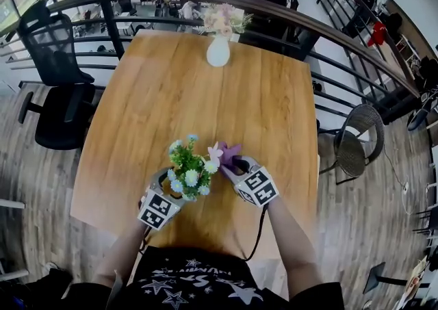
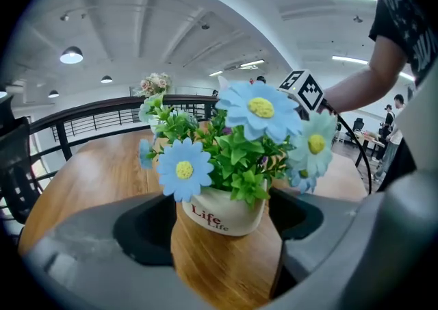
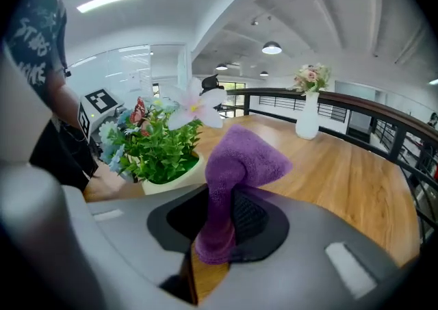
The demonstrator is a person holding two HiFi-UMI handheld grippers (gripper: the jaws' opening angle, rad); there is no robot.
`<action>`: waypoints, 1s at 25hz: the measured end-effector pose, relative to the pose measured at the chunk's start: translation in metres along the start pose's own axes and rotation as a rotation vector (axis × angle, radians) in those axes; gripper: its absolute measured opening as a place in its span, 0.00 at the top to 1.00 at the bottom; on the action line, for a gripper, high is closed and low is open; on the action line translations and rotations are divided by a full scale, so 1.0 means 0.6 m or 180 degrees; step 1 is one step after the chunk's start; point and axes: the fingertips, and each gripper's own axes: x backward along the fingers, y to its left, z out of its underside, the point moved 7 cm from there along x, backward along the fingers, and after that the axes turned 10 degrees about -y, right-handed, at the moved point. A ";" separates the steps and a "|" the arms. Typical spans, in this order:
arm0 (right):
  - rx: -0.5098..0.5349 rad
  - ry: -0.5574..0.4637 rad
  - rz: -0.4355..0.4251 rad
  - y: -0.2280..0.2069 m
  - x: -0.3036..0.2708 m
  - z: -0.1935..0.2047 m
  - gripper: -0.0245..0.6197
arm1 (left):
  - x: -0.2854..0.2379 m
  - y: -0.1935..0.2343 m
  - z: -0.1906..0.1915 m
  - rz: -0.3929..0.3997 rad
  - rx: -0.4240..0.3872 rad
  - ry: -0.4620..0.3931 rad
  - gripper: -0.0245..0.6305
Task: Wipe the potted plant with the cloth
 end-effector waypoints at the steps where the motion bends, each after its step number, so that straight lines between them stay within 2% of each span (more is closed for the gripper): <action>1: 0.0040 0.0010 -0.0064 -0.001 -0.007 0.001 0.83 | -0.001 0.001 0.000 -0.0027 -0.0011 0.0001 0.31; 8: 0.0198 -0.0072 -0.0441 0.006 -0.046 0.004 0.83 | -0.008 -0.001 0.000 -0.0043 -0.0050 -0.0044 0.31; 11: 0.0436 -0.0117 -0.0567 0.009 -0.060 0.002 0.83 | -0.010 -0.004 0.000 -0.0027 -0.0085 -0.0050 0.31; 14: 0.0728 0.0023 -0.0747 0.013 -0.071 0.002 0.83 | -0.012 -0.005 0.002 0.0013 -0.0075 -0.0024 0.32; 22: 0.1169 0.0320 -0.1192 0.013 -0.093 -0.003 0.84 | -0.016 -0.006 0.000 0.0142 -0.0013 -0.0024 0.36; 25: 0.1203 0.0411 -0.1300 0.015 -0.096 -0.001 0.84 | -0.016 -0.002 0.001 0.0158 -0.0021 -0.0034 0.36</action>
